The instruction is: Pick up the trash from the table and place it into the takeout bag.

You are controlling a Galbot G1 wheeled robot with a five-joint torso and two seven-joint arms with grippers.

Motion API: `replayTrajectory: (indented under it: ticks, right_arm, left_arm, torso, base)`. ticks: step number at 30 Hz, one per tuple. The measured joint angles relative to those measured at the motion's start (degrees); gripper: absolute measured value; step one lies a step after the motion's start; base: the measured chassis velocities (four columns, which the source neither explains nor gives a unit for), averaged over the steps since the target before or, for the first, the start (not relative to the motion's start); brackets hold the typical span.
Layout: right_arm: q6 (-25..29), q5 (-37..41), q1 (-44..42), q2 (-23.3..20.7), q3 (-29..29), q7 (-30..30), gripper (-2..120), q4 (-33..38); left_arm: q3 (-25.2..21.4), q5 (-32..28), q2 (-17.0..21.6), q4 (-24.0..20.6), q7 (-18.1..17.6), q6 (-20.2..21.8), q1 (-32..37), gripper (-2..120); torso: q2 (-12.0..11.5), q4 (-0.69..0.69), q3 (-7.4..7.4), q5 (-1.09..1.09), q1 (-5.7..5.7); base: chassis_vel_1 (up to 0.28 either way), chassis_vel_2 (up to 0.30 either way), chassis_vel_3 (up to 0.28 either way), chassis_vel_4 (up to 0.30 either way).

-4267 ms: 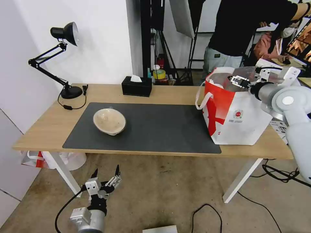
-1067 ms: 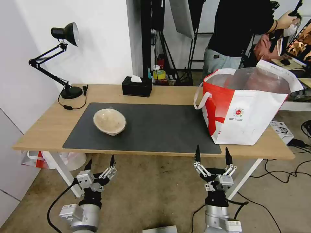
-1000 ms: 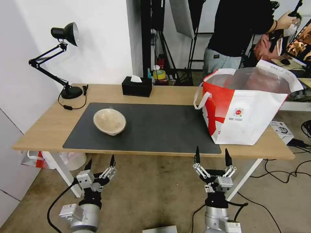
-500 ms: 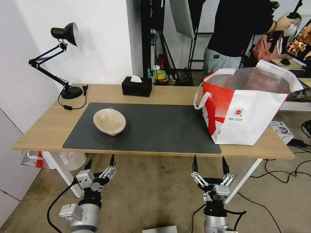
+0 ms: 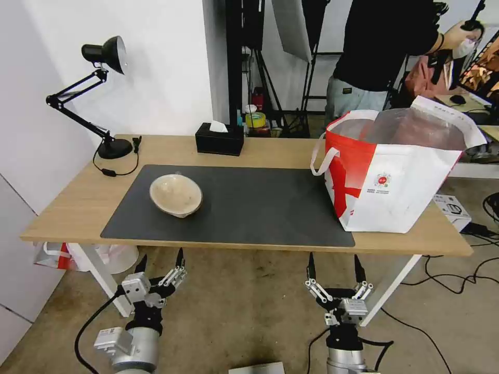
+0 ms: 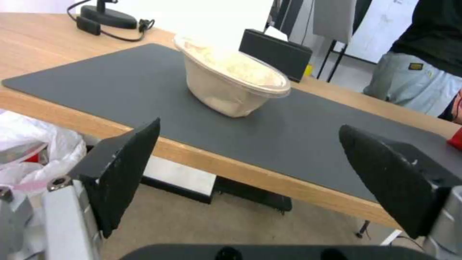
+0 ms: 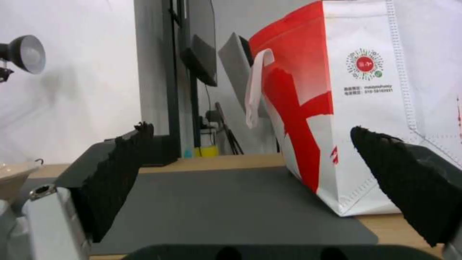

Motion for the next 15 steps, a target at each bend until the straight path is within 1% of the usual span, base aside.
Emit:
replayTrajectory:
  ticks: [4, 9, 15]
  right_arm:
    - [-0.02, 0.02, 0.0, 0.0, -0.02, -0.02, 100, 0.04]
    - [-0.04, 0.05, 0.0, 0.0, -0.02, -0.04, 100, 0.05]
    - [-0.05, 0.05, 0.01, 0.0, -0.02, -0.07, 100, 0.08]
  left_arm:
    - [-0.04, -0.03, 0.0, 0.0, -0.05, 0.0, -0.07, 100]
    - [0.05, -0.29, 0.05, -0.55, -1.55, 0.0, -0.21, 100]
    - [-0.2, -1.35, 0.73, -2.79, -1.96, -0.01, 0.01, 100]
  torso:
    - [0.0, 0.0, 0.0, 0.0, 0.0]
    - [0.0, 0.0, 0.0, 0.0, 0.0]
    - [0.0, 0.0, 0.0, 0.0, 0.0]
  base:
    - [0.0, 0.0, 0.0, 0.0]
    - [0.0, 0.0, 0.0, 0.0]
    - [0.0, 0.0, 0.0, 0.0]
